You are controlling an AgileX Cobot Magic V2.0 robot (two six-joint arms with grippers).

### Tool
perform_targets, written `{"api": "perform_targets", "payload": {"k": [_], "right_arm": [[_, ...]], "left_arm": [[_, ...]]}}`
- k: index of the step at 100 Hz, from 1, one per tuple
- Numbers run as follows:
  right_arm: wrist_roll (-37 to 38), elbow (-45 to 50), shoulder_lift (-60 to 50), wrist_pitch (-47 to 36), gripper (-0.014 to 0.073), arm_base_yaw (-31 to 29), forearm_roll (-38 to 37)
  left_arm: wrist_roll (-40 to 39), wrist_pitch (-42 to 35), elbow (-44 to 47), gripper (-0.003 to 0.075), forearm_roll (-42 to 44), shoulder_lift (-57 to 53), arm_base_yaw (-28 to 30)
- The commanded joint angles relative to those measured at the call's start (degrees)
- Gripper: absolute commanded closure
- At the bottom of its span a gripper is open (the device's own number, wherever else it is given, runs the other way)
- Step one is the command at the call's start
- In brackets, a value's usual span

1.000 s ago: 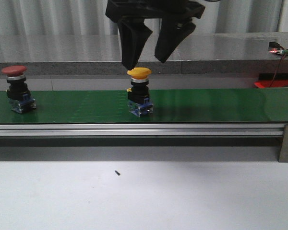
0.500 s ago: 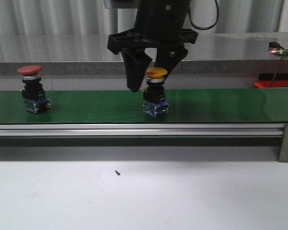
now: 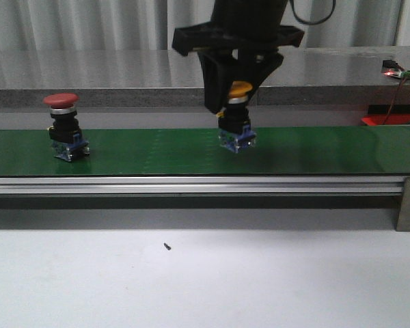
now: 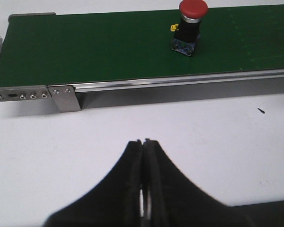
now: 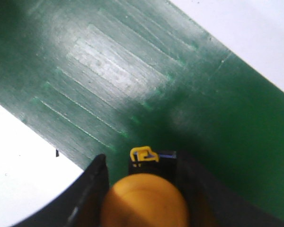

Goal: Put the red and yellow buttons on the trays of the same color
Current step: 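Close the right gripper on the yellow button and lift it, then carry the yellow button to the yellow tray, lower and release it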

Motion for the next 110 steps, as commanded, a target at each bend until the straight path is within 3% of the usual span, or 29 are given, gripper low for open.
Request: {"api": "perform_targets", "payload": {"k": [1, 35, 80, 110], "right_arm": [[0.54, -0.57, -6.43, -0.93, 0.0482, -1.20, -0.89], [1.25, 11.50, -19.45, -1.24, 0.0482, -9.02, -1.11], [1.80, 27.95, -33.24, -2.81, 0.0482, -29.86, -1.11], [6.03, 36.93, -35.14, -4.89, 0.0482, -42.56, -1.11]], "left_arm": [[0.22, -3.69, -1.41, 0.0740, -0.85, 0.36, -0.46], [0.22, -3.69, -1.41, 0.0740, -0.85, 0.36, -0.46], [0.22, -3.69, -1.41, 0.0740, -0.85, 0.36, -0.46], [0.22, -3.69, -1.41, 0.0740, -0.85, 0.36, -0.46]]}}
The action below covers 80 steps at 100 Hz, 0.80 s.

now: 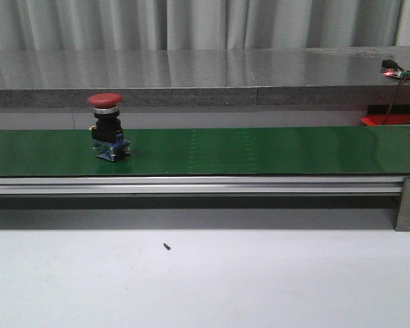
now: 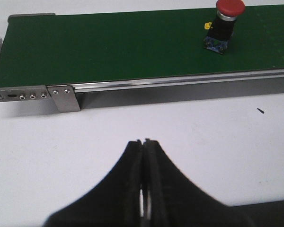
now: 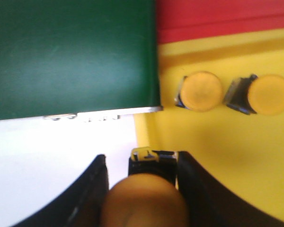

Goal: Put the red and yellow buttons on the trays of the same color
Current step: 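Carry the yellow button to the yellow tray, lower and release it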

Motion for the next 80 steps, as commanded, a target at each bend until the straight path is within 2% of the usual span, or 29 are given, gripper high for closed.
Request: {"api": "perform_targets", "payload": {"k": [1, 19, 54, 80], "right_arm": [[1.01, 0.70, -2.01, -3.31, 0.0482, -2.96, -0.01], [2.94, 5.59, -2.01, -8.29, 0.0482, -5.92, -0.01], [3.01, 14.75, -1.92, -21.01, 0.0482, -6.03, -0.01], [3.01, 16.37, 0.42, -22.99, 0.0482, -6.03, -0.03]], "left_arm": [[0.22, -3.69, -1.41, 0.0740, -0.85, 0.36, -0.46], [0.22, -3.69, -1.41, 0.0740, -0.85, 0.36, -0.46], [0.22, -3.69, -1.41, 0.0740, -0.85, 0.36, -0.46], [0.22, -3.69, -1.41, 0.0740, -0.85, 0.36, -0.46]]}}
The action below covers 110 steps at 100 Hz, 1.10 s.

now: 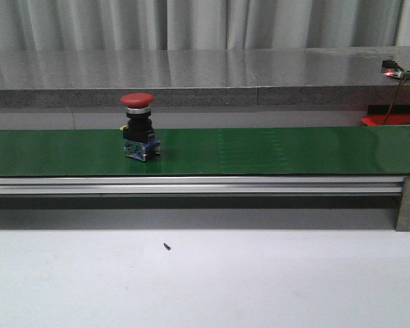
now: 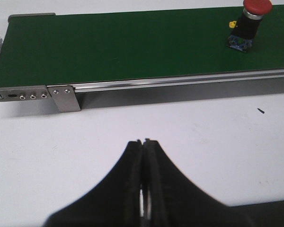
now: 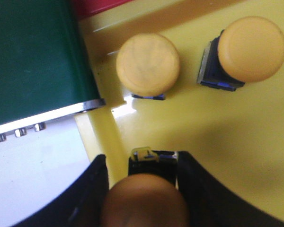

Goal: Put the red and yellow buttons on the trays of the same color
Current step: 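Carry the yellow button to the yellow tray, lower and release it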

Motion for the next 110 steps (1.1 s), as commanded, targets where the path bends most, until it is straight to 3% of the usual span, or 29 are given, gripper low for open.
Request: {"api": "perform_targets", "payload": {"k": [1, 38, 47, 60, 69, 110], "right_arm": [[-0.02, -1.13, -0.11, -2.94, 0.0482, -0.31, 0.07], [-0.02, -1.13, 4.47, -2.82, 0.0464, -0.31, 0.07], [-0.02, -1.13, 4.47, -2.82, 0.0371, -0.31, 0.07], [-0.02, -1.13, 4.47, -2.87, 0.0143, -0.31, 0.07], [-0.02, -1.13, 4.47, -2.93, 0.0068, -0.31, 0.11], [-0.75, -4.46, -0.62, -0.25, 0.0064, 0.01, -0.08]], "left_arm": [[0.22, -3.69, -1.41, 0.0740, -0.85, 0.36, -0.46], [0.22, -3.79, -1.41, 0.0740, -0.85, 0.36, -0.46], [0.22, -3.79, -1.41, 0.0740, -0.85, 0.36, -0.46], [0.22, -3.79, -1.41, 0.0740, -0.85, 0.36, -0.46], [0.22, -3.79, -1.41, 0.0740, -0.85, 0.36, -0.46], [0.22, -3.79, -1.41, 0.0740, -0.85, 0.36, -0.46]]}}
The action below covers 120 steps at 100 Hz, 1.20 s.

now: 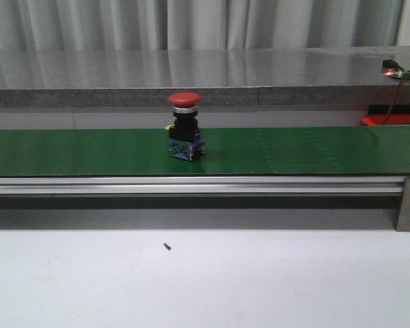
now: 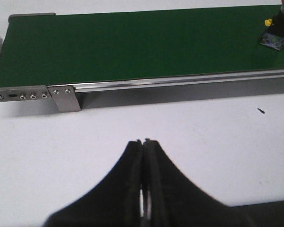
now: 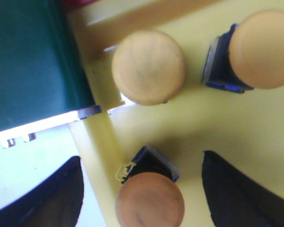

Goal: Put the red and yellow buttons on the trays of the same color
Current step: 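Carry the yellow button to the yellow tray, lower and release it, then move the right gripper above the red button on the belt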

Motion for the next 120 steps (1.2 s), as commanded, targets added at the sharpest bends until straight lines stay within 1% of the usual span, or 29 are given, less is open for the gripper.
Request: {"api": "perform_targets", "payload": {"k": [1, 15, 30, 52, 56, 69, 84, 94, 103, 110, 120], "right_arm": [[-0.72, -3.23, -3.65, 0.15, 0.0064, 0.01, -0.08], [-3.31, -7.22, -4.80, 3.51, 0.0064, 3.09, -0.08], [-4.19, -11.56, -4.80, 7.34, 0.0064, 9.38, -0.08], [-6.78, -17.44, -4.70, 10.09, 0.0062, 17.63, -0.03], [-7.68, -18.34, -4.70, 9.81, 0.0053, 19.08, -0.03], [-10.25, -21.06, -3.55, 9.82, -0.0026, 22.57, -0.03], [-12.73, -24.52, 0.06, 11.84, -0.0031, 25.53, 0.36], [-17.26, -26.90, 3.08, 13.61, -0.0031, 27.09, 2.51], [-25.43, -28.94, 6.26, 13.96, -0.0031, 28.25, 5.65], [-30.02, -30.60, 8.51, 13.97, -0.0031, 28.55, 8.66], [-34.23, -32.99, 11.44, 13.97, -0.0031, 28.55, 13.13]], "left_arm": [[0.22, -3.79, -1.41, 0.0740, -0.85, 0.36, -0.46], [0.22, -3.79, -1.41, 0.0740, -0.85, 0.36, -0.46], [0.22, -3.79, -1.41, 0.0740, -0.85, 0.36, -0.46], [0.22, -3.79, -1.41, 0.0740, -0.85, 0.36, -0.46], [0.22, -3.79, -1.41, 0.0740, -0.85, 0.36, -0.46], [0.22, -3.79, -1.41, 0.0740, -0.85, 0.36, -0.46], [0.22, -3.79, -1.41, 0.0740, -0.85, 0.36, -0.46], [0.22, -3.79, -1.41, 0.0740, -0.85, 0.36, -0.46], [0.22, -3.79, -1.41, 0.0740, -0.85, 0.36, -0.46], [0.22, -3.79, -1.41, 0.0740, -0.85, 0.36, -0.46], [0.22, -3.79, -1.41, 0.0740, -0.85, 0.36, -0.46]]}}
